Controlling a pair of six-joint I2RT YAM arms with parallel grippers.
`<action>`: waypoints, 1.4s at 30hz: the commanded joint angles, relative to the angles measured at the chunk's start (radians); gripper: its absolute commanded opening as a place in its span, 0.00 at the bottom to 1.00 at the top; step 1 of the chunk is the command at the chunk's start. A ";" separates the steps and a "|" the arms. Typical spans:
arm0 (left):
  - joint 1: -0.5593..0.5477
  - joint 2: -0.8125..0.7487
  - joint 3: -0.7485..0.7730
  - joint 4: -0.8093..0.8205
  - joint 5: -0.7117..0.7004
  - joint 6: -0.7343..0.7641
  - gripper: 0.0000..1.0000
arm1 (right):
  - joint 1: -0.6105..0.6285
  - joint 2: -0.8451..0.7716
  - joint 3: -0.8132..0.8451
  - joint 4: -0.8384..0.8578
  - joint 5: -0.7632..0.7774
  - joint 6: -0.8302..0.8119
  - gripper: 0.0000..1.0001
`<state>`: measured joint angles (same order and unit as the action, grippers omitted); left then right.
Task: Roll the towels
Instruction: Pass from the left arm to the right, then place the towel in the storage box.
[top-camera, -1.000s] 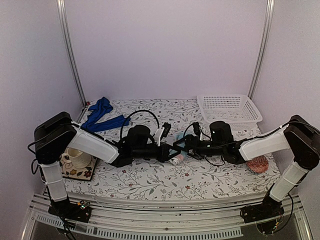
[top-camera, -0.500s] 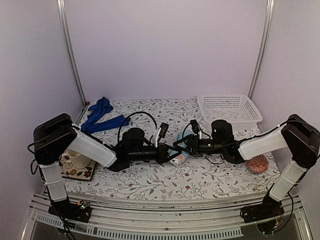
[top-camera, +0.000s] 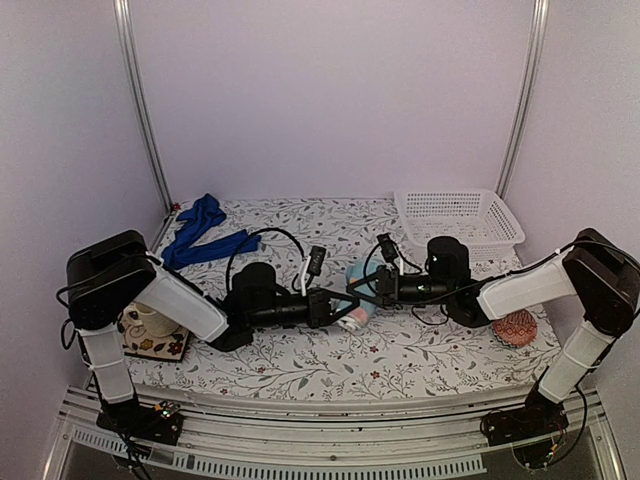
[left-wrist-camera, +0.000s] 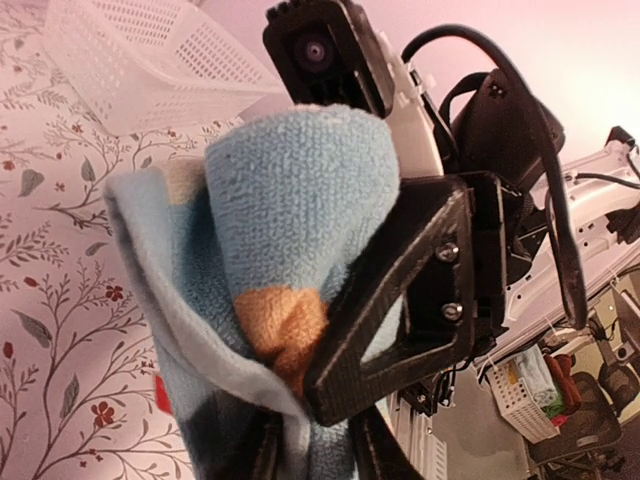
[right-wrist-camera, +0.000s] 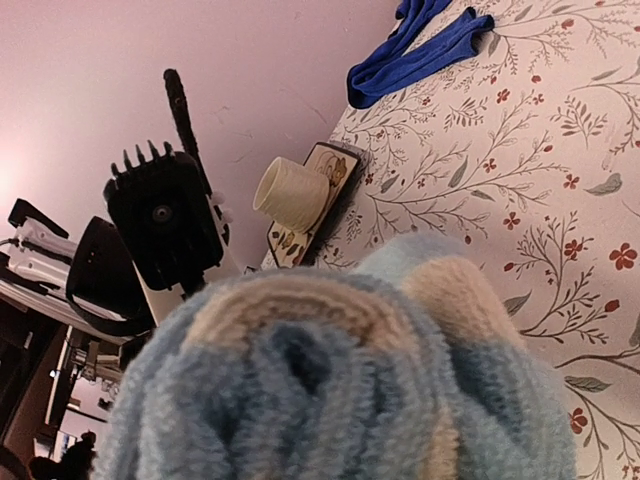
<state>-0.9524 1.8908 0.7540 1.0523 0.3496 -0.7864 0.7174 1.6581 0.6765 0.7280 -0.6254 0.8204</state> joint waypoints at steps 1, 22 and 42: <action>0.005 -0.027 -0.020 0.100 -0.025 -0.026 0.35 | -0.033 -0.001 0.015 0.022 -0.063 -0.011 0.18; -0.011 -0.254 -0.042 -0.251 -0.194 0.188 0.97 | -0.420 0.005 0.659 -0.883 0.139 -0.499 0.07; -0.068 -0.387 -0.180 -0.392 -0.322 0.281 0.97 | -0.598 0.508 1.274 -1.247 0.512 -0.808 0.08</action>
<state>-1.0035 1.5318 0.6052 0.6979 0.0681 -0.5415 0.1452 2.1143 1.8462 -0.4152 -0.2008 0.0933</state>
